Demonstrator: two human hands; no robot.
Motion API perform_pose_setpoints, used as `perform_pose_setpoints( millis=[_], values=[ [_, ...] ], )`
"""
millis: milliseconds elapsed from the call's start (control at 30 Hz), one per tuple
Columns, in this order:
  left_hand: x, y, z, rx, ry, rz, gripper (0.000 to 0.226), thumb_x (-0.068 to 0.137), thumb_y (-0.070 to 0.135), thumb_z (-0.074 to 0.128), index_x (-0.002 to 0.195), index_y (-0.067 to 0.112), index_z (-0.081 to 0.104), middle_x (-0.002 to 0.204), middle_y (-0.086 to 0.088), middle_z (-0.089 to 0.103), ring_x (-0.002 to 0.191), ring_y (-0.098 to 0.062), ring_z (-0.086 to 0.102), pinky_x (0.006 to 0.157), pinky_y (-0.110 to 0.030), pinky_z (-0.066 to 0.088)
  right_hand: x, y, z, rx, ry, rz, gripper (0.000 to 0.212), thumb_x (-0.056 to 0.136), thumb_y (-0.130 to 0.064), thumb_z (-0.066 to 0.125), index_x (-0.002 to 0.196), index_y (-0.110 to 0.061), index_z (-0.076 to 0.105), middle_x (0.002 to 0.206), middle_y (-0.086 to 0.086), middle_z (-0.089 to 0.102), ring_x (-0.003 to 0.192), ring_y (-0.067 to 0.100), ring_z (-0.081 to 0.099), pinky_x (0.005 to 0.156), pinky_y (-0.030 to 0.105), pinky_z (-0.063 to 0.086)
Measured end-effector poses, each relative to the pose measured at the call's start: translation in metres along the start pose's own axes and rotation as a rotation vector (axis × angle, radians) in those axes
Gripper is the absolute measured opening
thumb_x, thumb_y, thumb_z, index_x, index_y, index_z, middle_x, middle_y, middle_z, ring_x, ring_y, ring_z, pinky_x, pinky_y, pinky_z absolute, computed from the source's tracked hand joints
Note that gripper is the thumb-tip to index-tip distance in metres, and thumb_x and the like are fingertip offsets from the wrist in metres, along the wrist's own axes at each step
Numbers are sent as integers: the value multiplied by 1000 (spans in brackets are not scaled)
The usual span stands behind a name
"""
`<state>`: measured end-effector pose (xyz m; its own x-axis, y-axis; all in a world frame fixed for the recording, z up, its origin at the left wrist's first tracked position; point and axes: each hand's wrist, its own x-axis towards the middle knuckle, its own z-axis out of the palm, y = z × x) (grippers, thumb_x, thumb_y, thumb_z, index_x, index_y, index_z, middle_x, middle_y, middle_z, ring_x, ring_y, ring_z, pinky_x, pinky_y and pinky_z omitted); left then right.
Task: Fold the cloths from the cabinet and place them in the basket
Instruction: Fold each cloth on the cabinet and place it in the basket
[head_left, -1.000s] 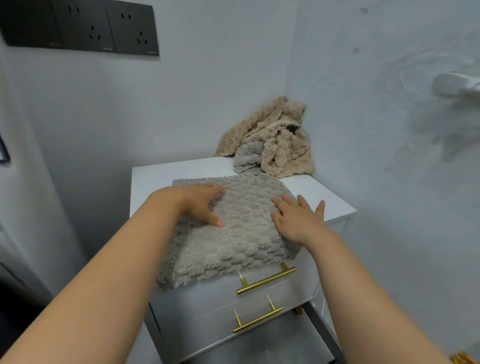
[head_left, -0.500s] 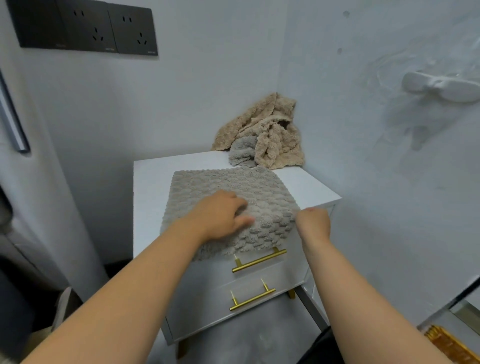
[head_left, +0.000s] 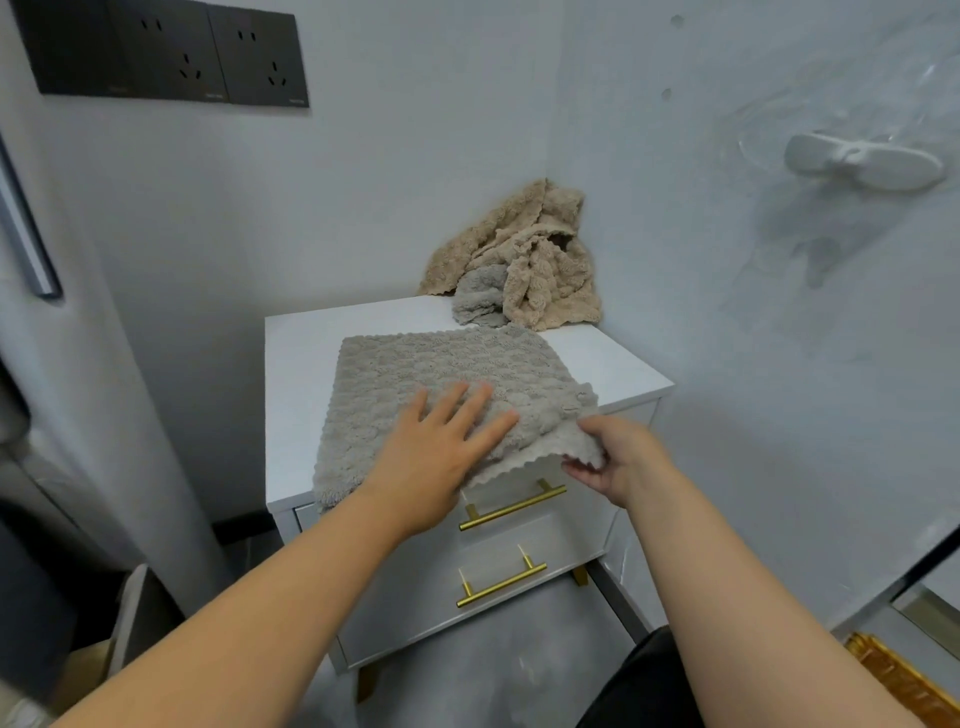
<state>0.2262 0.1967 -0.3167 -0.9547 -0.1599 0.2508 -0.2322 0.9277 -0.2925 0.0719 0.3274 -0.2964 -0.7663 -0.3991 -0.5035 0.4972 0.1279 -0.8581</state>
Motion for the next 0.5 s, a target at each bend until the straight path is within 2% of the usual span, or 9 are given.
perform_pose_setpoints(
  millis=[67, 100, 167, 200, 267, 333, 400, 467, 500],
  values=[
    [1, -1, -1, -101, 150, 41, 76, 68, 21, 67, 138, 19, 37, 138, -15, 48, 122, -35, 50, 95, -48, 44, -4, -2, -1, -4, 38, -56, 13, 92, -3, 53, 80, -4, 50, 74, 12, 54, 52, 21, 53, 36, 27, 51],
    [1, -2, -3, -150, 240, 61, 59, 67, 20, 63, 124, 15, 50, 125, -13, 57, 107, -33, 56, 85, -42, 49, -6, -3, -1, -14, 63, -104, 11, 91, -2, 53, 81, -4, 51, 73, 13, 53, 45, 21, 51, 33, 25, 49],
    [3, -4, -12, -223, 354, 63, 28, 71, 20, 50, 94, 10, 63, 99, -9, 60, 82, -27, 56, 64, -34, 45, -8, -5, -4, -53, 134, -238, 11, 88, 1, 53, 81, -6, 49, 75, 14, 51, 42, 22, 48, 34, 24, 47],
    [5, -5, -15, -248, 373, 46, 26, 73, 21, 45, 84, 8, 64, 91, -7, 59, 75, -25, 54, 58, -32, 43, -9, -6, -6, -85, 170, -312, 10, 86, 2, 52, 86, -7, 48, 79, 14, 51, 46, 23, 49, 39, 27, 49],
    [6, -6, -17, -318, 345, 5, 33, 78, 23, 40, 82, 8, 68, 85, -5, 59, 74, -24, 54, 56, -33, 45, -11, -6, -9, -260, 243, -470, 21, 83, 2, 48, 101, -7, 49, 87, 10, 52, 61, 26, 54, 55, 35, 53],
    [7, -4, -21, -394, 237, -48, 40, 83, 25, 35, 93, 8, 70, 90, -5, 62, 83, -24, 57, 65, -37, 49, -17, -6, -8, -420, 255, -644, 24, 81, 1, 49, 99, -13, 56, 102, 7, 54, 79, 25, 58, 63, 30, 50],
    [7, -3, -24, -423, 150, -94, 41, 85, 26, 31, 97, 9, 67, 91, -4, 65, 89, -23, 57, 72, -38, 48, -27, -9, -5, -438, 162, -784, 14, 84, -9, 57, 91, -21, 61, 113, 0, 52, 93, 17, 57, 70, 19, 44],
    [8, -2, -25, -473, 133, -147, 29, 91, 23, 38, 90, 7, 63, 83, -5, 63, 83, -24, 55, 68, -36, 45, -38, -11, -3, -502, 1, -864, 2, 85, -24, 64, 87, -26, 64, 110, -9, 50, 108, 9, 49, 88, 20, 35],
    [10, -2, -26, -516, 129, -179, 23, 92, 20, 43, 86, 7, 62, 78, -4, 61, 78, -23, 54, 65, -35, 42, -43, -12, -3, -579, -95, -872, 8, 84, -29, 67, 90, -25, 65, 109, -11, 47, 112, 6, 43, 92, 21, 30]
  ],
)
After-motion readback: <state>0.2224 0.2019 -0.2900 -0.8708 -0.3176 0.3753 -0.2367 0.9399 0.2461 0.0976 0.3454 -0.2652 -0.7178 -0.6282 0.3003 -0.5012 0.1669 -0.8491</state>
